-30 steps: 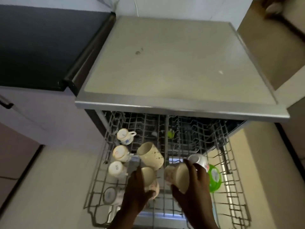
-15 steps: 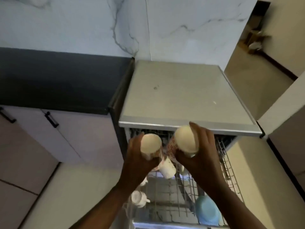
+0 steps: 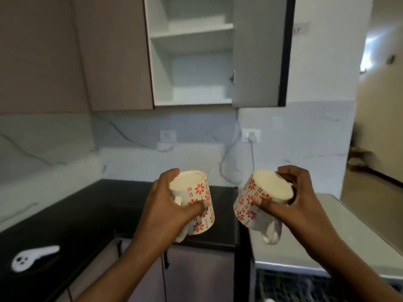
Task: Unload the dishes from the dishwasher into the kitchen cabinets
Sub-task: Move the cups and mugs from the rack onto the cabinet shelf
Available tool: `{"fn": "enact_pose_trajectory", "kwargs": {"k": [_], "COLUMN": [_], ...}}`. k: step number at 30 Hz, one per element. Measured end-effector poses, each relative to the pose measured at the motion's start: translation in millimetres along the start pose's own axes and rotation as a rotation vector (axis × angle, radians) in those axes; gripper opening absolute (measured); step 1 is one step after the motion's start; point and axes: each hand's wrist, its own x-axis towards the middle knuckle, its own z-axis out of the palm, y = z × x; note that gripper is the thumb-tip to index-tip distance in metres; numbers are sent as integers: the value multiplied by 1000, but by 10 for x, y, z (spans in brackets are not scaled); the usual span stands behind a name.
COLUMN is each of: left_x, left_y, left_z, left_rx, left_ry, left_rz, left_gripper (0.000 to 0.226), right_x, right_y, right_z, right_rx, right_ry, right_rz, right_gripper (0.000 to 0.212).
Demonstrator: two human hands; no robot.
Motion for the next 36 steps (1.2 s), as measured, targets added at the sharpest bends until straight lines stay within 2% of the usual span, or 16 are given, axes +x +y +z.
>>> {"fn": "enact_pose_trajectory", "kwargs": {"k": [4,8,13,22,27,31,36], "left_x": [422,900,1735,3727,4592,5178,5753], "left_y": [236,238,93,-42,-258,-459,-716], "left_z": [-556,-917,-1131,-1044,-1067,-988,-897], "left_rx": [4,27,144,134,56,81,195], "left_ry": [90,122,124,208,176,67,-2], "left_rz": [77,102,171,287,263,249,357], "left_gripper": [76,68,63,68,63,65,72], "right_x": [425,1044,2089,4273,5409,6195,6955], "right_y": [-456,-627,-498,-154,88,430,799], "right_z": [389,781,1378,2080,2452,2890,3356], "right_rx": [26,60,136,87,51,9,-102], "right_ry": [-23,-36,2,-20,-63,-94,-164], "right_rz": [-95,-151,-223,-364,-354,-303,-213], "right_gripper": [66,68,73,73,64,63,70]}}
